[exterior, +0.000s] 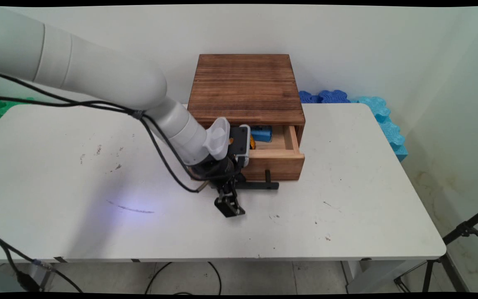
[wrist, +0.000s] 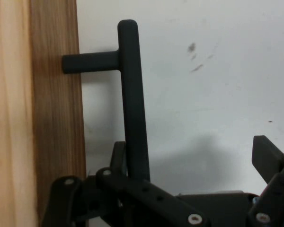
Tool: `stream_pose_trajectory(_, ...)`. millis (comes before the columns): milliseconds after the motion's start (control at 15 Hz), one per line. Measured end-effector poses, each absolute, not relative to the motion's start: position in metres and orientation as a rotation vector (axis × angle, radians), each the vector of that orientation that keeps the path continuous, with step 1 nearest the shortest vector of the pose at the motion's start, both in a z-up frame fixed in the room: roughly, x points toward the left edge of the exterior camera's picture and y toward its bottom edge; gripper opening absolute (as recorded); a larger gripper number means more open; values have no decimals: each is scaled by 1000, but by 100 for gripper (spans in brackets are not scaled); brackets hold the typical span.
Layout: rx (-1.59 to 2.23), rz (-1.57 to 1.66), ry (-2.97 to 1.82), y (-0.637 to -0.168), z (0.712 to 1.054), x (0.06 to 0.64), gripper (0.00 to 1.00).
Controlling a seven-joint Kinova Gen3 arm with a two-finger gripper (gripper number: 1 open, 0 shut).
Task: Open the drawer
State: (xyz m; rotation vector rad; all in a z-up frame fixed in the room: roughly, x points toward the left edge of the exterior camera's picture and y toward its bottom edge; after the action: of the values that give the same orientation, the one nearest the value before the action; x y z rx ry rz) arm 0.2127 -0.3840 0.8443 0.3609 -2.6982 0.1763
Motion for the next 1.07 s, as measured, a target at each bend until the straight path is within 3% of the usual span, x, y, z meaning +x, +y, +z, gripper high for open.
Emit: stream_pose_trajectory(1067, 330, 237, -2719, -316, 824, 167, 100)
